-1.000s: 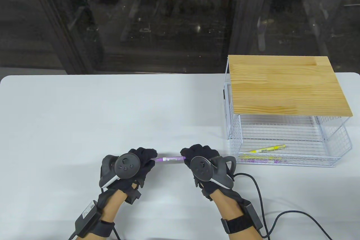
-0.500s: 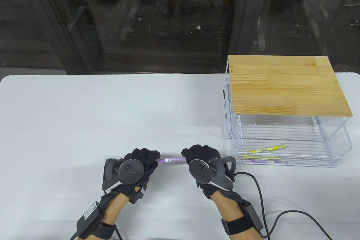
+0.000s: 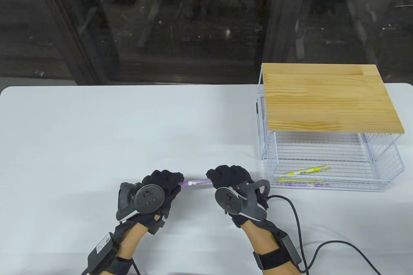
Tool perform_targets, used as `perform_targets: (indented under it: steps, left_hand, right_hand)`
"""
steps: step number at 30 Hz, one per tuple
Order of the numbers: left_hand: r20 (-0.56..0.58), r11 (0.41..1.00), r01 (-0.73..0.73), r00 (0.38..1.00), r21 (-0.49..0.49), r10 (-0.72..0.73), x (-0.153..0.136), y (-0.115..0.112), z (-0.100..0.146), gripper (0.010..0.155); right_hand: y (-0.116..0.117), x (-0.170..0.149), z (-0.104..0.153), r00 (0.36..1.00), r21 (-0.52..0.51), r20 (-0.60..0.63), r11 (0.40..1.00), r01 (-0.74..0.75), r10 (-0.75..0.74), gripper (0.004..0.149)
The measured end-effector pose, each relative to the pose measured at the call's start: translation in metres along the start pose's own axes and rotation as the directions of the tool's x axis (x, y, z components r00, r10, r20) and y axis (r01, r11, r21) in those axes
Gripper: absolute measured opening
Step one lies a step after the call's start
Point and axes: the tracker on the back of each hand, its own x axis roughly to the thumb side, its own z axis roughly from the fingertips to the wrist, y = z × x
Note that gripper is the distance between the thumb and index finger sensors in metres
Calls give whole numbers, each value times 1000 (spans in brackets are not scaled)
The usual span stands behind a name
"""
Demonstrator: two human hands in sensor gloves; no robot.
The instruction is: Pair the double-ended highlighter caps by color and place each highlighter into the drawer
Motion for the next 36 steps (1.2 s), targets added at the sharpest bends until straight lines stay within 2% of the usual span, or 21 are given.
perform_targets:
  steps: [3, 6, 14, 25, 36]
  left_hand:
    - [-25, 1000, -30, 999, 9, 30, -6, 2, -1, 45]
    - [-49, 999, -41, 998, 23, 42, -10, 5, 0, 45]
    - [-34, 999, -53, 998, 10, 53, -4, 2, 0, 45]
    - [-10, 997, -83, 997, -9, 83, 5, -2, -1, 45]
    - [-94, 994, -107, 990, 9, 107, -11, 7, 0, 46]
  right_hand:
    - [1, -3, -2, 999, 37, -17, 999, 31, -31, 43]
    - [1, -3, -2, 999, 22, -23, 999, 37, -37, 44]
    - [9, 7, -1, 1000, 67, -7, 998, 16, -16, 46]
    - [10, 26, 0, 998, 52, 60, 999, 12, -16, 45]
    - [-3, 15, -1, 999, 14, 33, 1000, 8, -8, 44]
